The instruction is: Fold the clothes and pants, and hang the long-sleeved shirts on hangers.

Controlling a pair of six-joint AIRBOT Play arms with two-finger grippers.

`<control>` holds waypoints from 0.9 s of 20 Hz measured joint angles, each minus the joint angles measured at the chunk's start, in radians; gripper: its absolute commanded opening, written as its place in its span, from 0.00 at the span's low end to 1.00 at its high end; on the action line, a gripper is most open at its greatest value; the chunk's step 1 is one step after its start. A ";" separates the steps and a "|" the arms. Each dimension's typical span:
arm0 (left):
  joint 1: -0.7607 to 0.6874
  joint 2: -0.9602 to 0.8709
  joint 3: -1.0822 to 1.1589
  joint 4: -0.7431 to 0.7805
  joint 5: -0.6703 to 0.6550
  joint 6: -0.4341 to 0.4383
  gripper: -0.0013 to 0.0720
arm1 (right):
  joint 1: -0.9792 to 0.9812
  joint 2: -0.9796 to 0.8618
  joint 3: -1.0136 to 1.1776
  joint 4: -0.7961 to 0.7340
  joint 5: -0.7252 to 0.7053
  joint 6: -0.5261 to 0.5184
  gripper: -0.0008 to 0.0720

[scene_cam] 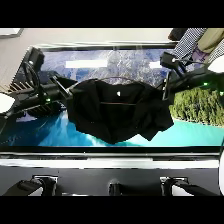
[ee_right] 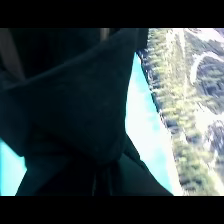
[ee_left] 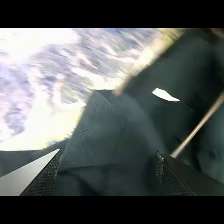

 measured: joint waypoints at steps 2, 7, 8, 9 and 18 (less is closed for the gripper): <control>0.018 0.000 0.000 0.000 0.023 -0.032 0.95 | 0.000 0.051 0.000 -0.030 0.011 0.041 0.05; 0.057 0.002 0.000 0.000 0.072 -0.142 0.95 | 0.000 0.172 0.000 -0.103 0.017 0.195 0.05; 0.063 0.003 0.000 0.001 0.084 -0.168 0.95 | 0.000 0.198 0.000 -0.119 0.011 0.237 0.05; 0.068 0.004 0.000 0.001 0.090 -0.187 0.95 | 0.000 0.221 0.000 -0.134 0.000 0.277 0.05; 0.079 0.013 0.000 0.001 0.113 -0.281 0.95 | 0.000 0.425 0.000 -0.376 -0.212 0.645 0.05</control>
